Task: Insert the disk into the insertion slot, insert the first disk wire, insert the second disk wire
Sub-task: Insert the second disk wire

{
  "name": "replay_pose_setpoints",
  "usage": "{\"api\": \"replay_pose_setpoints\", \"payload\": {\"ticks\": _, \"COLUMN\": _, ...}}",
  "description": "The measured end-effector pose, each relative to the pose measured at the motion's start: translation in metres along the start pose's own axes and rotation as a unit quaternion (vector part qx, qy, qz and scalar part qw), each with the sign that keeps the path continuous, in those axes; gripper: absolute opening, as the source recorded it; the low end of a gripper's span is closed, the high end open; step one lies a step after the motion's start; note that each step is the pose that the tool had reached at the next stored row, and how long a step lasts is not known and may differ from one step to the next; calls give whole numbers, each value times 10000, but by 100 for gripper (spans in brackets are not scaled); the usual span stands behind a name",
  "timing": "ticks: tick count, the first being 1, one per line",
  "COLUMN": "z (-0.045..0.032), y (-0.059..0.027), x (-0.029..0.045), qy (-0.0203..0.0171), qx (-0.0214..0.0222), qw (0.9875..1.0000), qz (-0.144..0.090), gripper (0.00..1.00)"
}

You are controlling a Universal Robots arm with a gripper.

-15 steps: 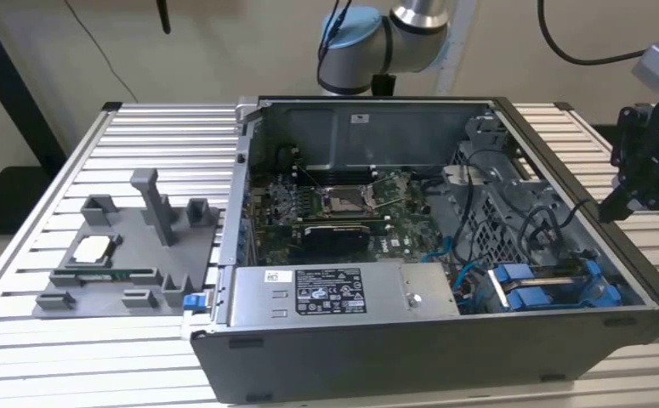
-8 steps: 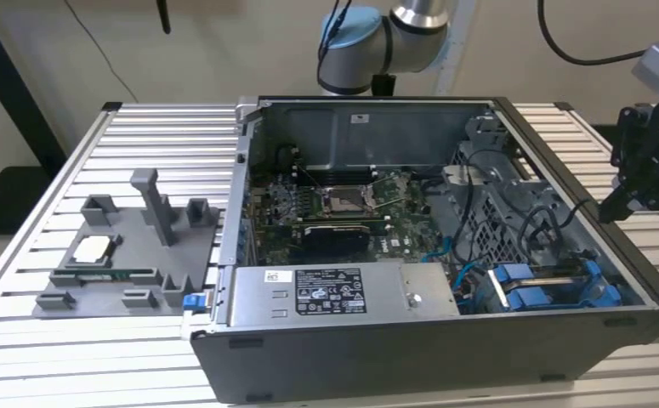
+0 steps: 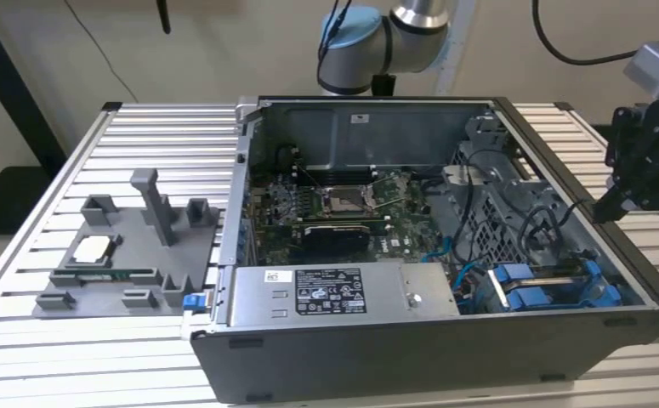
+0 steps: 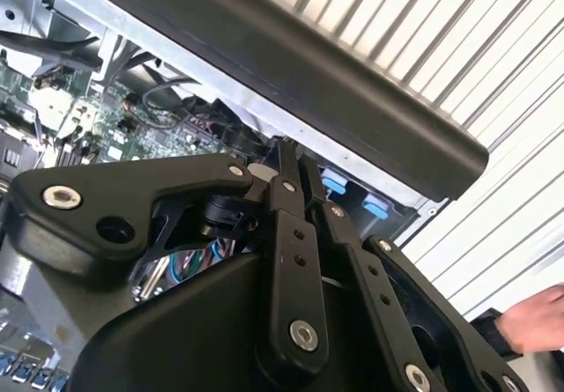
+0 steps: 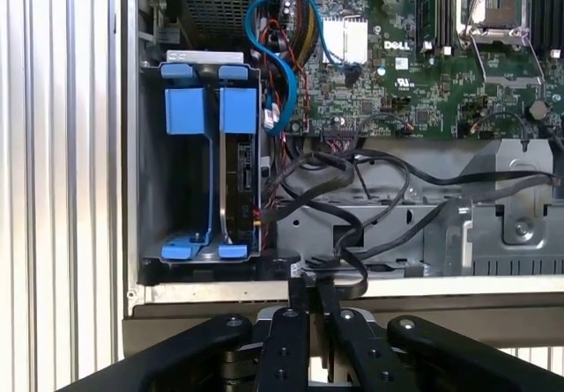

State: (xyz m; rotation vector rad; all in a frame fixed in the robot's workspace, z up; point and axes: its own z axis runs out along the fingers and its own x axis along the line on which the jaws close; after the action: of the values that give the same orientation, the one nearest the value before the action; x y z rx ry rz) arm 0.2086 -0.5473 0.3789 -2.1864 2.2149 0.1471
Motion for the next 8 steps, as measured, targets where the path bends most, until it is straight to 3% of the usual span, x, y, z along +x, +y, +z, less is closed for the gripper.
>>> {"api": "replay_pose_setpoints", "payload": {"ticks": 8, "z": -35, "y": 78, "x": -2, "qy": -1, "qx": 0, "qw": 10000, "qz": 0, "gripper": 16}}
